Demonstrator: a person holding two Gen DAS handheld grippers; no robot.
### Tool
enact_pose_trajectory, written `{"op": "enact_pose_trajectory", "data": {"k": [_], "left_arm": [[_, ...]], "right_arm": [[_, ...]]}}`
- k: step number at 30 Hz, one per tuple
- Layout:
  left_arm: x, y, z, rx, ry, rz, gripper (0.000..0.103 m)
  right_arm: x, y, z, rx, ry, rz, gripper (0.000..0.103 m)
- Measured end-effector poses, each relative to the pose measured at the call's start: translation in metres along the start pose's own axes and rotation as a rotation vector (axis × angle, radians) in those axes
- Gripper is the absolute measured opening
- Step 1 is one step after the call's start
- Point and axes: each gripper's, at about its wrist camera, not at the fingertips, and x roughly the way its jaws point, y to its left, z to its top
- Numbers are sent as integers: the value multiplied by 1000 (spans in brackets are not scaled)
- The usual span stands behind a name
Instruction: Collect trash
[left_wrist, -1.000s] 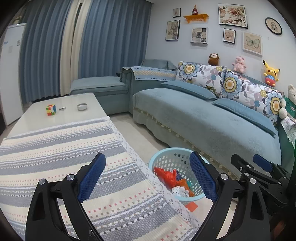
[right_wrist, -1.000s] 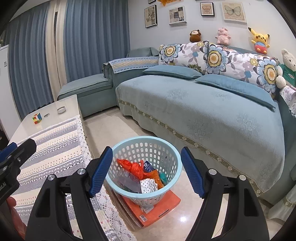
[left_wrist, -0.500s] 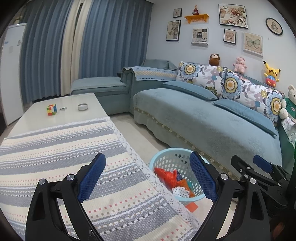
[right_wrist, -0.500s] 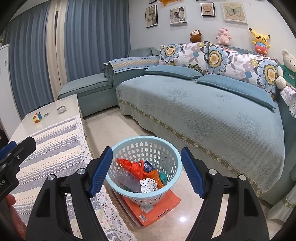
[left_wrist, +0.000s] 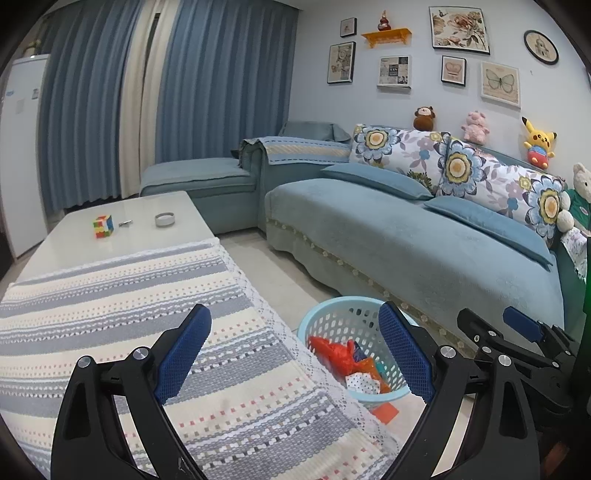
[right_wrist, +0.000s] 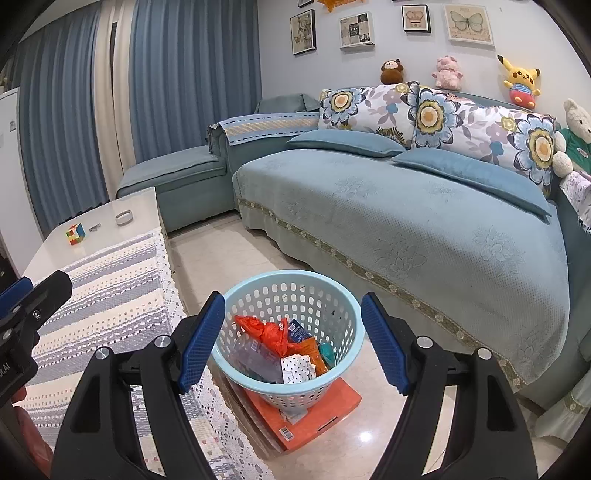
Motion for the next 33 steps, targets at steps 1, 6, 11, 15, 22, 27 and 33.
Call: {"op": "enact_pose_trajectory", "data": {"k": [1,6,11,15,22,27,33], "left_arm": [[0,1,0,-1,0,0,90],[0,2,0,-3,-1,0,90],[0,3,1,-4,-7,15,90],[-1,5,2,-8,-11,17,90],[-1,6,3,-4,-9,14,90],[-1,6,2,-4,-9,14,90],[-1,7,3,-4,-8,12,90]], "right_arm": [[0,0,0,1,0,0,72],[1,1,0,0,0,1,72],[0,1,0,-3,-1,-1,72],[1,1,0,-6,-2,-2,72],[0,0,0,-8,-4,-2,72],[-2,2,-1,-26,-17,-5,72],[-1,3,0,-30,-15,-5,72]]}}
